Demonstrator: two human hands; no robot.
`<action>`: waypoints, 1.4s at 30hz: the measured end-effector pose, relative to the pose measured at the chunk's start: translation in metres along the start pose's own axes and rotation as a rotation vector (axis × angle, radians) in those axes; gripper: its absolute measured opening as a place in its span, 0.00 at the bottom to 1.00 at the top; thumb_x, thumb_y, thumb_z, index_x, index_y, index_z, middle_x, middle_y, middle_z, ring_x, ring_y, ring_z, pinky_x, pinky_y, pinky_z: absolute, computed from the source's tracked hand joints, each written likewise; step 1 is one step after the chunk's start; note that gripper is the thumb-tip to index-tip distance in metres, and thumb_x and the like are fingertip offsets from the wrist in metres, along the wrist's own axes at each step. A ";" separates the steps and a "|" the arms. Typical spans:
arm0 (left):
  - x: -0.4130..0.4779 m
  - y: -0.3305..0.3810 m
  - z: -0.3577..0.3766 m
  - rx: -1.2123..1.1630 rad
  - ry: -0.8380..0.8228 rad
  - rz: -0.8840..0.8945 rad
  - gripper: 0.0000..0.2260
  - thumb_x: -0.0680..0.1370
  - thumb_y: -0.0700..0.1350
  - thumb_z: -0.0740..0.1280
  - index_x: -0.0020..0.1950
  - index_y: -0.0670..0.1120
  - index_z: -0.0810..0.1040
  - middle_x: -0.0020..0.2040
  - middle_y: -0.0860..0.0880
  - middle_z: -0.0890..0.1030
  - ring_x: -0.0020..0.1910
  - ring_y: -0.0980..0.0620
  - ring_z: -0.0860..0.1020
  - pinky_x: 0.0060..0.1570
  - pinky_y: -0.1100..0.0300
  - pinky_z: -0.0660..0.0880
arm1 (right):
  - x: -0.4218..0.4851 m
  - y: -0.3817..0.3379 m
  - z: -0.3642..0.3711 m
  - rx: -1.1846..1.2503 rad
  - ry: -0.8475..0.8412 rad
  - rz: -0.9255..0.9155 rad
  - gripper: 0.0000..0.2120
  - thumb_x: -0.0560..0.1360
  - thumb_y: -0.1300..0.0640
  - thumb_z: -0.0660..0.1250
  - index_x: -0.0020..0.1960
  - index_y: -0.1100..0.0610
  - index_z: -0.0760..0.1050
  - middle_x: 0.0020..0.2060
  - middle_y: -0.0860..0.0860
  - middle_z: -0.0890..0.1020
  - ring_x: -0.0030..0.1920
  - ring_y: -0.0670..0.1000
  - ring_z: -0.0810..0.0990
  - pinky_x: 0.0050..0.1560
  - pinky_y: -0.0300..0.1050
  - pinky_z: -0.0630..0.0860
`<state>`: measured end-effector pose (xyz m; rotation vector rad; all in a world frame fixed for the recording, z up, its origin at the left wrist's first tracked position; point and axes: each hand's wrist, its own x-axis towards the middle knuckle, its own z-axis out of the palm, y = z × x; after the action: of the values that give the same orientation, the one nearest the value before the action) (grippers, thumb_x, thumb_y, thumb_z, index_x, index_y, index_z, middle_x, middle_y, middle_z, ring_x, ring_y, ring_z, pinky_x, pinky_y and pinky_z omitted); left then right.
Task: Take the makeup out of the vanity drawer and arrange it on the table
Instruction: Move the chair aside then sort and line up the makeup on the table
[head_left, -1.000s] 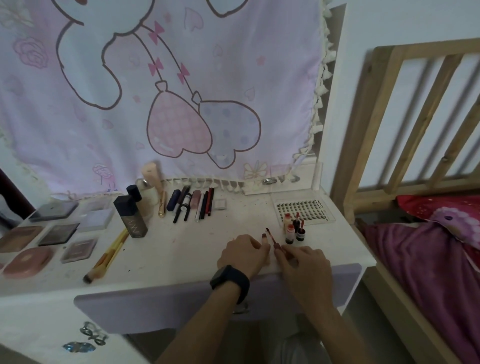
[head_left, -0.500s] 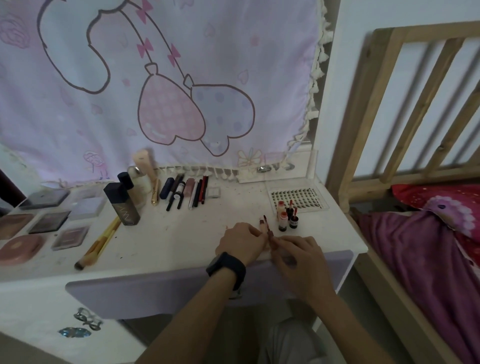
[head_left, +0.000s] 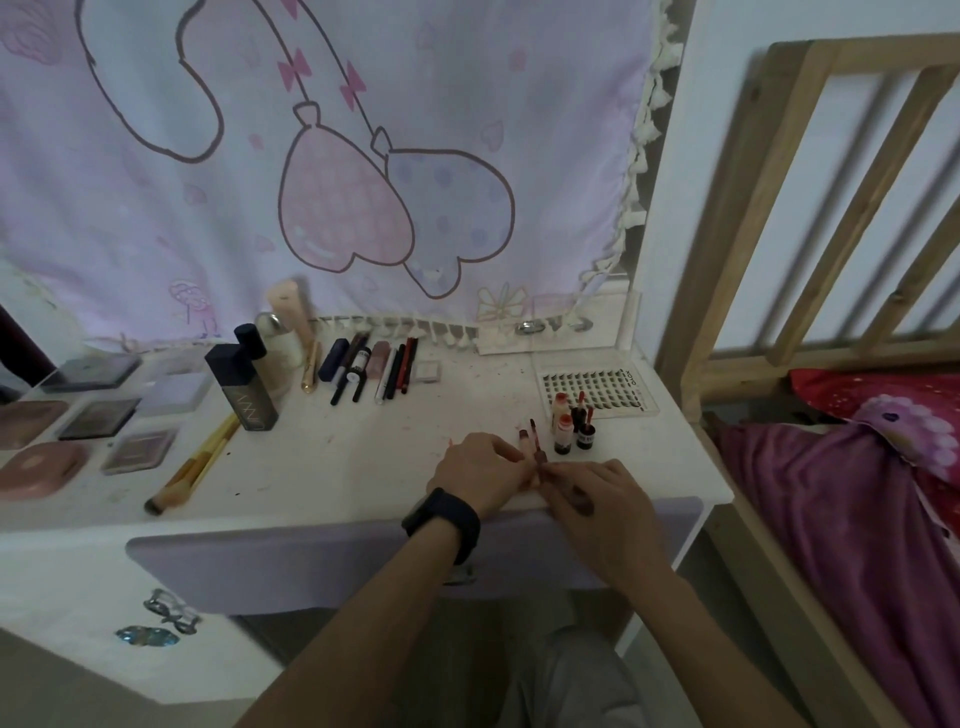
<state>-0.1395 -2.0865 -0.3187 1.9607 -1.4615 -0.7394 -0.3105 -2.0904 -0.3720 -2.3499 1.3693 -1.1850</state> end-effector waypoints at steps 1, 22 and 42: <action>0.000 0.000 0.000 -0.007 -0.005 -0.002 0.10 0.74 0.61 0.70 0.37 0.59 0.78 0.35 0.63 0.78 0.39 0.63 0.77 0.34 0.66 0.70 | -0.001 0.001 0.001 0.002 0.000 0.003 0.12 0.74 0.55 0.76 0.56 0.54 0.85 0.47 0.49 0.87 0.44 0.49 0.79 0.41 0.37 0.73; -0.004 0.003 -0.002 -0.006 -0.026 0.012 0.10 0.76 0.63 0.68 0.44 0.58 0.80 0.44 0.56 0.85 0.44 0.59 0.80 0.38 0.64 0.73 | -0.003 0.001 0.000 0.042 0.019 -0.006 0.13 0.73 0.56 0.76 0.56 0.57 0.84 0.48 0.51 0.87 0.44 0.50 0.80 0.44 0.37 0.73; -0.028 -0.120 -0.095 0.496 0.347 0.076 0.17 0.82 0.54 0.59 0.69 0.54 0.74 0.73 0.51 0.71 0.71 0.50 0.66 0.69 0.54 0.64 | 0.004 -0.070 0.026 0.039 -0.003 -0.192 0.08 0.75 0.57 0.73 0.52 0.57 0.84 0.51 0.50 0.85 0.53 0.52 0.81 0.59 0.45 0.76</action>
<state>-0.0005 -2.0197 -0.3394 2.2308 -1.5878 0.0169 -0.2458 -2.0601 -0.3519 -2.4993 1.1295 -1.2439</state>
